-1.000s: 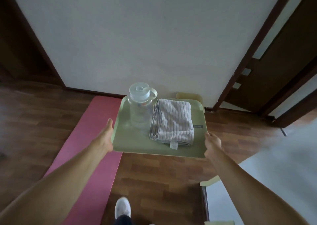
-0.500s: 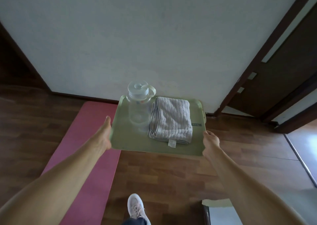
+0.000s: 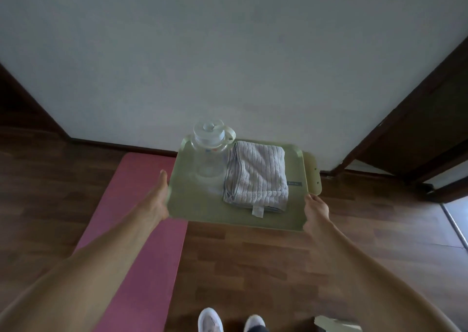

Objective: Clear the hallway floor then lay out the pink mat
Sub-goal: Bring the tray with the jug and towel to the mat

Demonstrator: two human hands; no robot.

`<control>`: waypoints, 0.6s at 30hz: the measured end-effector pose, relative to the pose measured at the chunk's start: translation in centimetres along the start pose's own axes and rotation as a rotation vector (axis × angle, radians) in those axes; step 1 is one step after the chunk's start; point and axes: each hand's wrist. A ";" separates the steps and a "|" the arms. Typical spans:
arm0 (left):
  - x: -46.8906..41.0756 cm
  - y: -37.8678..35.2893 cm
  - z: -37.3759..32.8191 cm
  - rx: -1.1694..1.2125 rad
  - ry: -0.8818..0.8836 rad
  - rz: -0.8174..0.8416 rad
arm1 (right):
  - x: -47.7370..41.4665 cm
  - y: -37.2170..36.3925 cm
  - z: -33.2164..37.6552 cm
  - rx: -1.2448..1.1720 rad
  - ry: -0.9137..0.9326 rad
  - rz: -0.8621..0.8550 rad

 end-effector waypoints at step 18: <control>-16.7 3.7 -7.7 0.038 -0.079 0.071 | -16.7 -9.0 5.2 0.058 -0.011 0.038</control>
Point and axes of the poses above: each hand's wrist, its own x-axis away from the middle knuckle, its own y-axis out of the back of the hand, z = x × y, and after that the axes turned 13 degrees about z, right-handed
